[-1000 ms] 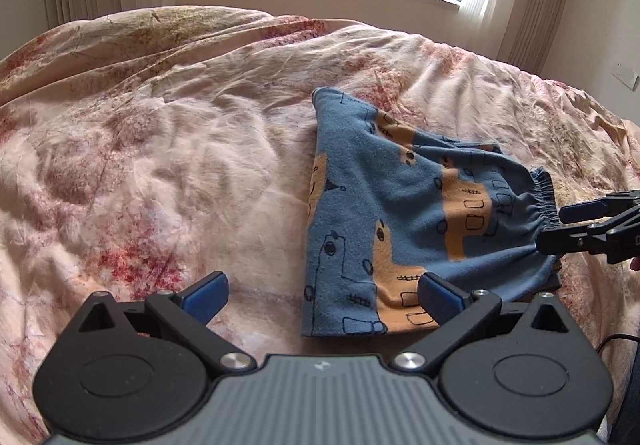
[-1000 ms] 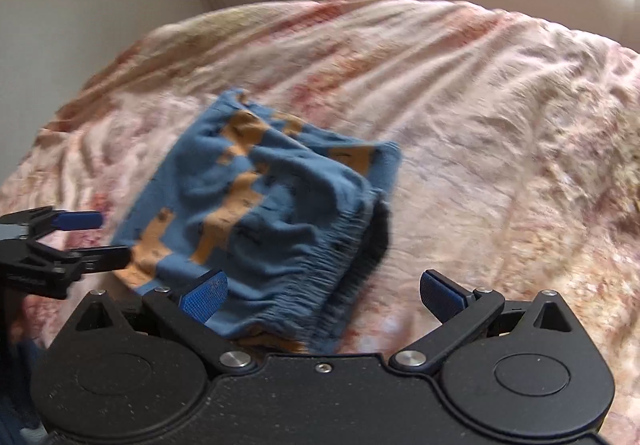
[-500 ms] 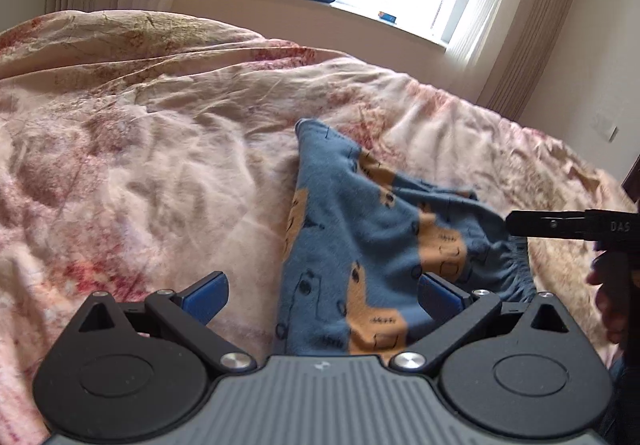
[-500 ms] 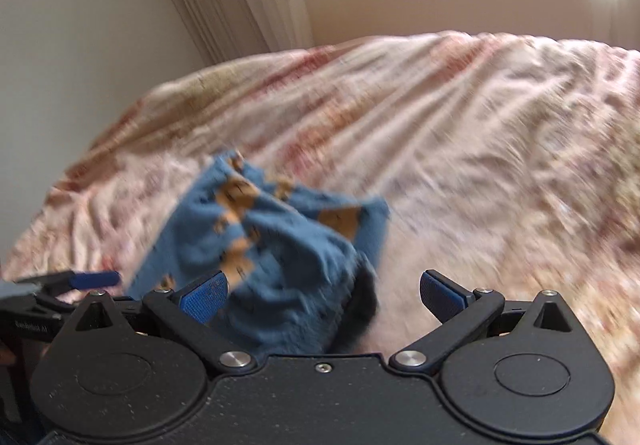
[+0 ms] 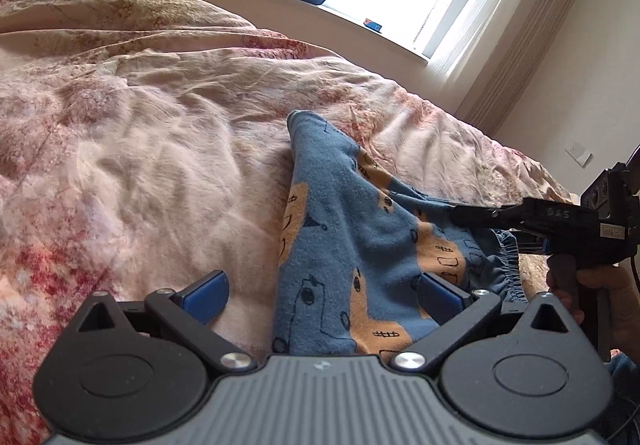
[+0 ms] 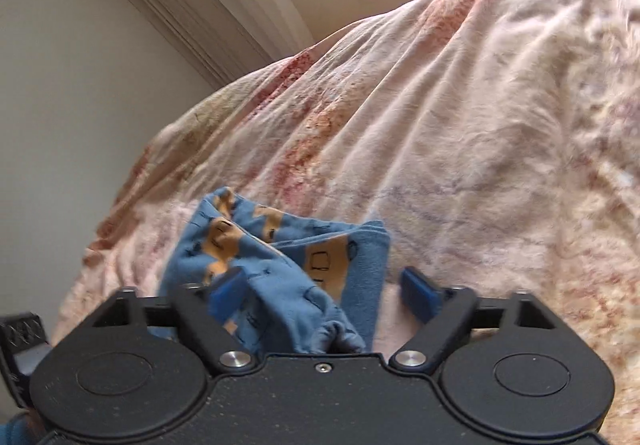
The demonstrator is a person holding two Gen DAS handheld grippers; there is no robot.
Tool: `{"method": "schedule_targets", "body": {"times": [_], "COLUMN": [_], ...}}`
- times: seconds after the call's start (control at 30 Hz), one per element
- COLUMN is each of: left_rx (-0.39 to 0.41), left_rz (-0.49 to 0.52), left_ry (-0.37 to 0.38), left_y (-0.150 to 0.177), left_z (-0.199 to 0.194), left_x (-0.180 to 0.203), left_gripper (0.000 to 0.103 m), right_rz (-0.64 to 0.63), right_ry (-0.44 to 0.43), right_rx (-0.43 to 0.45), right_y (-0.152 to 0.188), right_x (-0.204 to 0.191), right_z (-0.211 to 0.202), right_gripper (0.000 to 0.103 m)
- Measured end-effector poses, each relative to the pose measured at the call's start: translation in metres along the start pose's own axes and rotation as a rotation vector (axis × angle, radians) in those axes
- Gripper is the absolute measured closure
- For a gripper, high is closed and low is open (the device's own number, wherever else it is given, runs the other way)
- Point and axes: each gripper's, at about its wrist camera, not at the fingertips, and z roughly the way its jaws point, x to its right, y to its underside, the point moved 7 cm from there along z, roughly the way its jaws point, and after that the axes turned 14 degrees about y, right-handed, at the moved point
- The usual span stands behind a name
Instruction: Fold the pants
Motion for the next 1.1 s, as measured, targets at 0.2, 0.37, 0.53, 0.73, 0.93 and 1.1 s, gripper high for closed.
{"method": "schedule_targets", "body": {"times": [0.2, 0.37, 0.53, 0.73, 0.93, 1.1], "left_rx": [0.003, 0.007, -0.008, -0.033, -0.046, -0.052], "left_rz": [0.018, -0.003, 0.013, 0.05, 0.05, 0.026], "left_ry": [-0.002, -0.001, -0.053, -0.078, -0.094, -0.096], "left_y": [-0.001, -0.003, -0.002, 0.001, 0.002, 0.0], "left_z": [-0.001, -0.002, -0.002, 0.001, 0.001, -0.001], "left_x": [0.004, 0.002, -0.001, 0.003, 0.002, -0.001], "left_gripper": [0.0, 0.0, 0.0, 0.0, 0.01, 0.022], "right_rz": [0.017, 0.134, 0.11, 0.077, 0.091, 0.09], "right_ry": [-0.007, -0.051, -0.036, -0.016, -0.012, -0.01], "right_rx": [-0.009, -0.033, -0.029, -0.02, -0.023, -0.023], "right_y": [0.001, 0.001, 0.001, 0.004, 0.004, 0.005], "right_x": [0.003, 0.017, 0.015, 0.007, 0.006, 0.006], "right_z": [0.002, 0.0, -0.003, 0.002, 0.008, 0.009], "right_gripper": [0.07, 0.068, 0.066, 0.066, 0.067, 0.067]}}
